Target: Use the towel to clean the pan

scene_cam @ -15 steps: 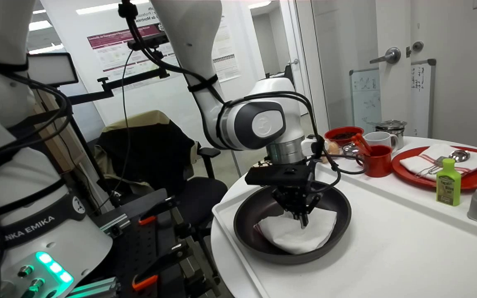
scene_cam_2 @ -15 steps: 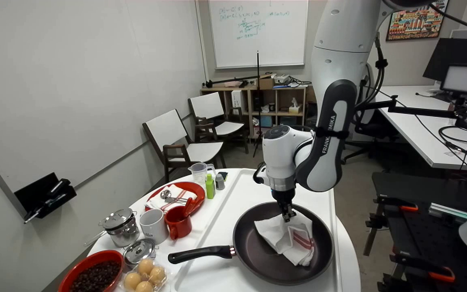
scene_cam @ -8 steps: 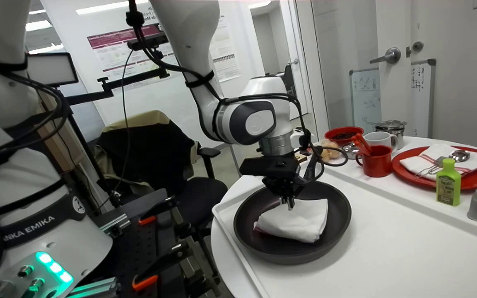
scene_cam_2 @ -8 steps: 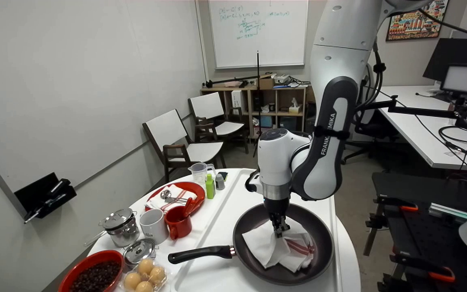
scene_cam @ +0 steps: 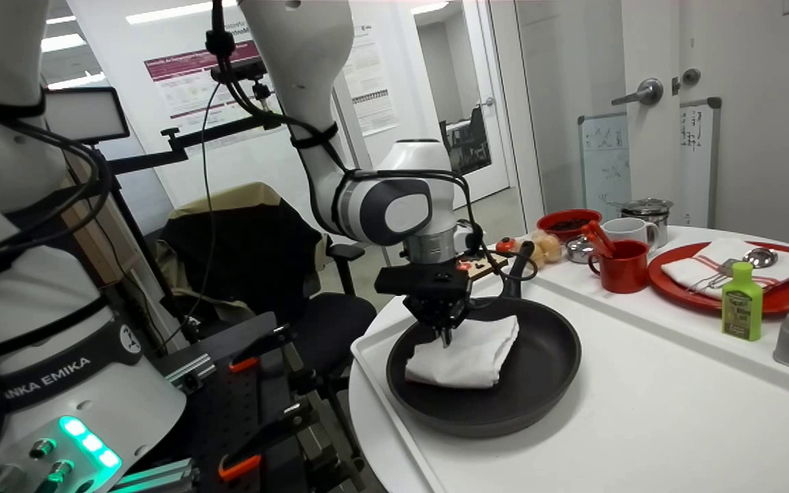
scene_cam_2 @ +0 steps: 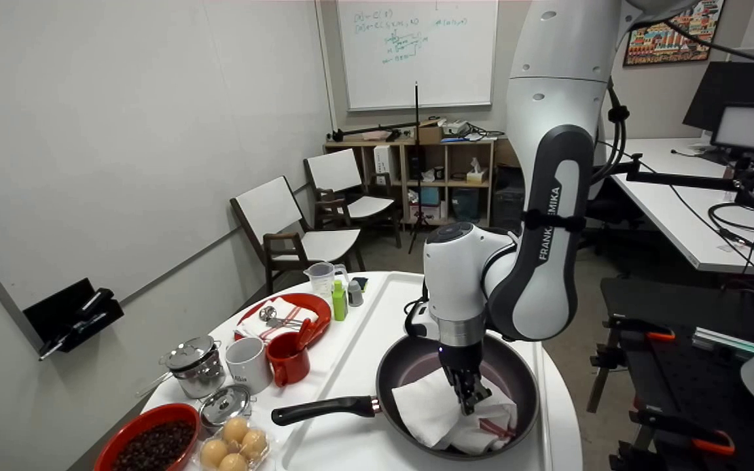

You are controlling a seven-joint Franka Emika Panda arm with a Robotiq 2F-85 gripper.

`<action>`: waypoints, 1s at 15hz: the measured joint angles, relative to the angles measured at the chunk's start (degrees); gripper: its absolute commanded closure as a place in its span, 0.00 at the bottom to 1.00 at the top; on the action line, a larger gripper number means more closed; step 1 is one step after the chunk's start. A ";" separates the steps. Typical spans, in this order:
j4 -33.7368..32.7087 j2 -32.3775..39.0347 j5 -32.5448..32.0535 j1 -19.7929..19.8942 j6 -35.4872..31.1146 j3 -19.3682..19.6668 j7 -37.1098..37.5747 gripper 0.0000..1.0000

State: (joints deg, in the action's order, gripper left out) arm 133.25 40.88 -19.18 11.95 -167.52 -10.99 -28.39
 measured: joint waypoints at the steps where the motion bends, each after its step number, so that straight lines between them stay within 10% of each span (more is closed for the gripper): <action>1: 0.62 0.05 -0.11 0.12 0.66 0.18 -0.98 0.99; 15: 6.24 -0.10 -9.28 -4.79 4.68 11.73 -9.81 0.99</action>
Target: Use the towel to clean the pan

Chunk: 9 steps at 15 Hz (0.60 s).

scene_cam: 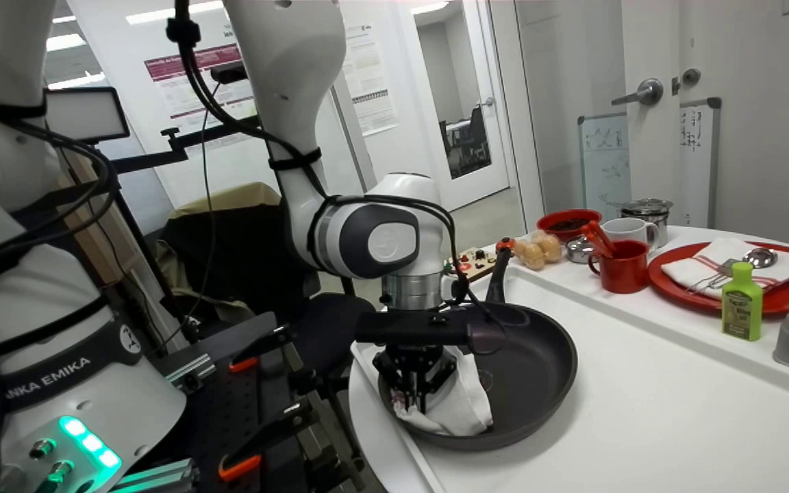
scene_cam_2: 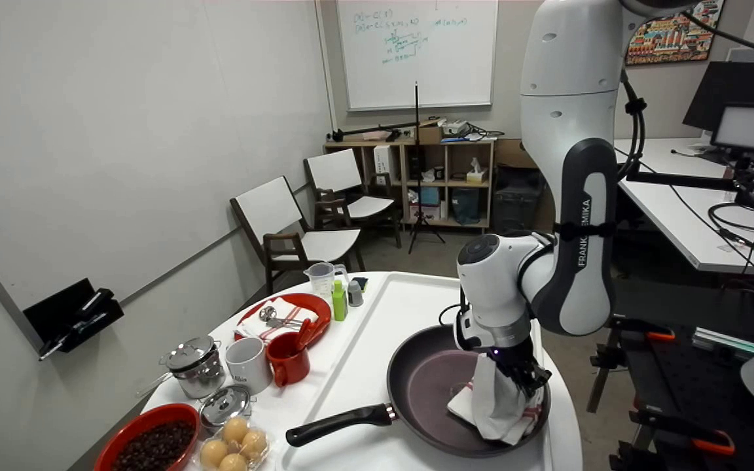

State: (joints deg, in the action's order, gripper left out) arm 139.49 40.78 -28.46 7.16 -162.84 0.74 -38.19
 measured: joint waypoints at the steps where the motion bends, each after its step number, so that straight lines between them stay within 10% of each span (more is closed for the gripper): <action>1: 0.08 0.00 -0.58 -0.50 -0.24 -0.07 -0.73 0.99; 9: 1.56 -0.46 -2.69 -4.48 -6.22 -2.71 -5.96 0.99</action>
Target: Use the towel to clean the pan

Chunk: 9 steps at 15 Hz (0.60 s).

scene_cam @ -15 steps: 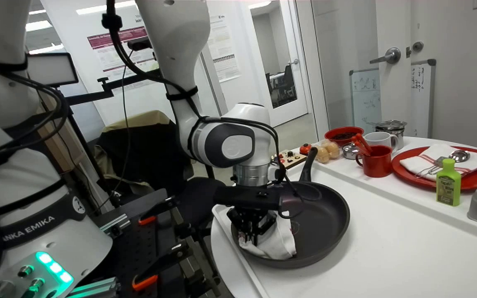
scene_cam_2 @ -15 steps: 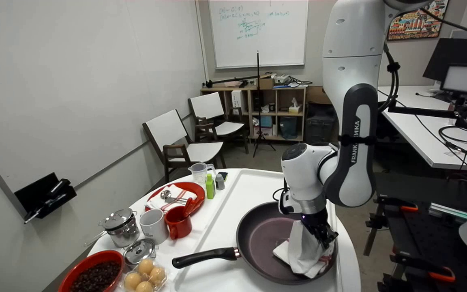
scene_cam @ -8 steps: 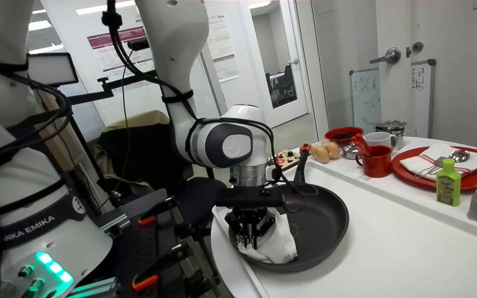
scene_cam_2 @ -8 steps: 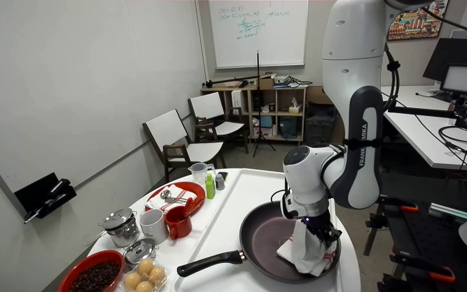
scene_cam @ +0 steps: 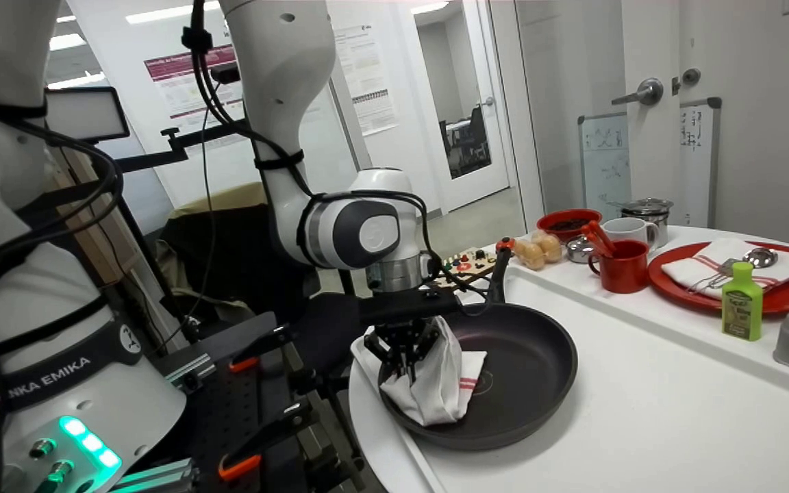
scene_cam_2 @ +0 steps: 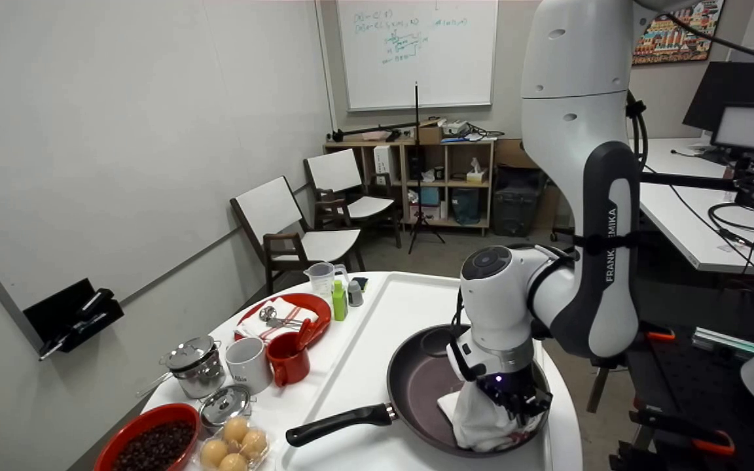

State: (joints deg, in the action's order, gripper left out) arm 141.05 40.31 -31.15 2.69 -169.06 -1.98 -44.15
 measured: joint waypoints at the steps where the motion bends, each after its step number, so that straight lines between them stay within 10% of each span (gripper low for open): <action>1: -0.05 -0.26 0.00 -0.40 -1.24 -0.09 -0.08 0.99; 9: -1.35 -3.58 0.09 -2.19 -12.30 3.14 -0.03 0.99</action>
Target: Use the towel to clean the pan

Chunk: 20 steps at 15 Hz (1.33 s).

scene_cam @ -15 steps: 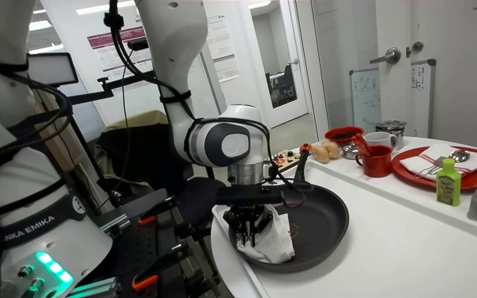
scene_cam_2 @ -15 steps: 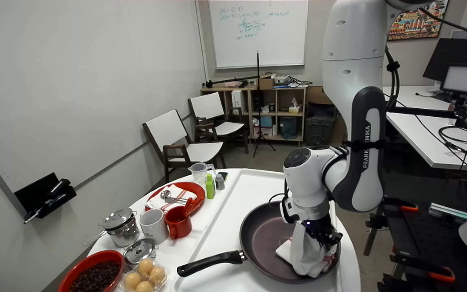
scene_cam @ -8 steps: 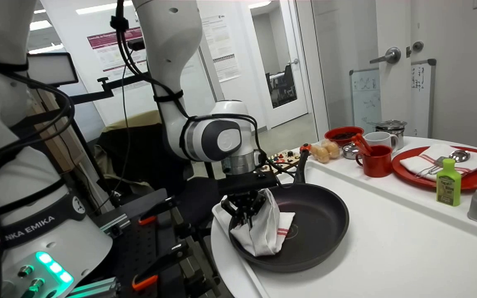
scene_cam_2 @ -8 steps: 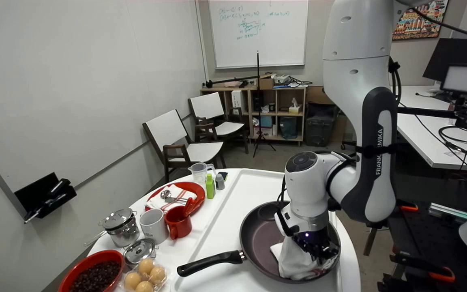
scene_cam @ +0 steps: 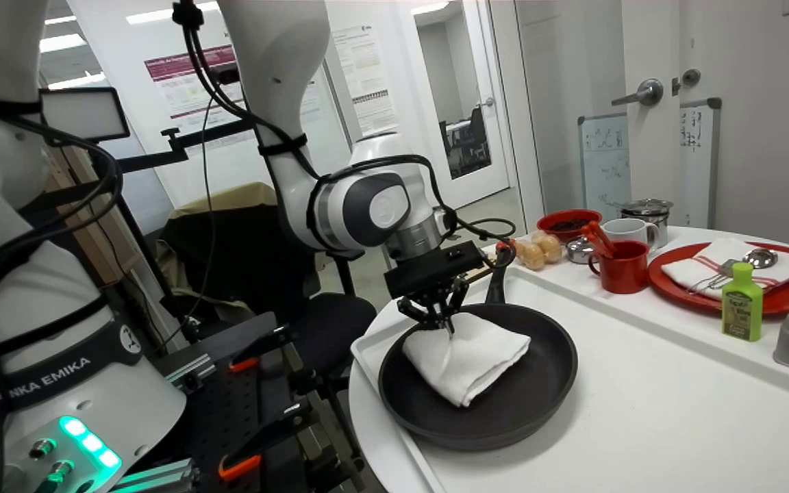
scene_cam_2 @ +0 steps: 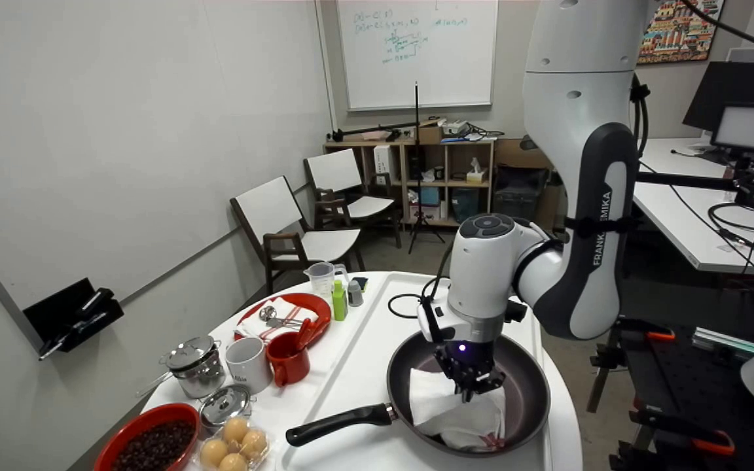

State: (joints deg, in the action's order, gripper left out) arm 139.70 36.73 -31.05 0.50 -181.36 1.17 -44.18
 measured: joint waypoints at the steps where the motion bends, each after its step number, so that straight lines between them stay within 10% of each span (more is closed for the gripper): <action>1: -0.55 -0.16 0.09 0.09 -0.50 0.40 0.00 0.99; 20: -18.48 9.41 10.08 4.32 12.01 -3.79 7.44 0.99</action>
State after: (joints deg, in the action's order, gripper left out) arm 121.22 46.14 -20.98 4.82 -169.35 -2.63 -36.74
